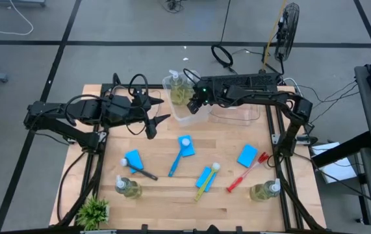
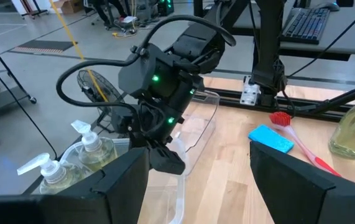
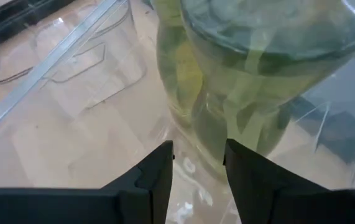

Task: Pick & Place Kitchen Sink Supplies
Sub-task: Put the dishwashing liquid bottle into the white bin

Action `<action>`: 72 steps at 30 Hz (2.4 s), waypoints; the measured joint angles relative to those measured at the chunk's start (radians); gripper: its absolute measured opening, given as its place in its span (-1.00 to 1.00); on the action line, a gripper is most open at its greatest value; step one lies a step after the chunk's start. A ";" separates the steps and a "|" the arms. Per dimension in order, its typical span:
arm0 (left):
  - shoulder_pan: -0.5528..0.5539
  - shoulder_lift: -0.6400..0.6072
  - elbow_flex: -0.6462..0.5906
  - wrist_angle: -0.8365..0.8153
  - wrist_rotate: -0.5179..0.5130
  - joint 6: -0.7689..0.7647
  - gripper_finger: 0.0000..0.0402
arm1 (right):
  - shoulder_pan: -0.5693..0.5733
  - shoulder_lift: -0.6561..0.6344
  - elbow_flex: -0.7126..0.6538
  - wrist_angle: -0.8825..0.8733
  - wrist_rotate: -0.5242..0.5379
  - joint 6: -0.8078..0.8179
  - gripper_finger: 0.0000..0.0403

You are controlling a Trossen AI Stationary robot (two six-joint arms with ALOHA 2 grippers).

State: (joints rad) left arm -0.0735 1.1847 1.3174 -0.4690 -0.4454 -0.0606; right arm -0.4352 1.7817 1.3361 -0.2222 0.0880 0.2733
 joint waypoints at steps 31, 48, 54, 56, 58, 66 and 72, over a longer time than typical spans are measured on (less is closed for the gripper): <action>0.003 0.000 0.000 -0.016 0.000 0.008 0.36 | 0.020 0.092 -0.002 0.154 0.037 0.028 -0.33; 0.023 0.000 0.000 -0.012 -0.009 0.004 0.36 | -0.015 0.074 -0.003 0.241 0.065 -0.091 -0.45; 0.036 0.000 0.000 -0.006 -0.010 0.004 0.36 | -0.015 0.072 -0.002 0.202 0.063 -0.159 -0.48; 0.040 0.000 0.000 -0.006 -0.009 0.004 0.36 | -0.015 0.071 -0.002 0.187 0.056 -0.175 -0.49; 0.042 0.000 0.000 -0.005 -0.010 0.004 0.36 | -0.015 0.065 -0.002 0.172 0.018 -0.196 -0.49; 0.042 0.000 0.000 -0.003 -0.010 0.006 0.36 | -0.016 0.021 -0.002 0.125 0.047 -0.273 -0.49; 0.042 0.000 0.000 -0.001 -0.010 0.007 0.36 | -0.015 0.021 -0.002 0.134 0.069 -0.287 -0.49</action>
State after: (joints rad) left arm -0.0319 1.1851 1.3174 -0.4697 -0.4549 -0.0532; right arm -0.4507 1.8027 1.3342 -0.0879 0.1573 -0.0136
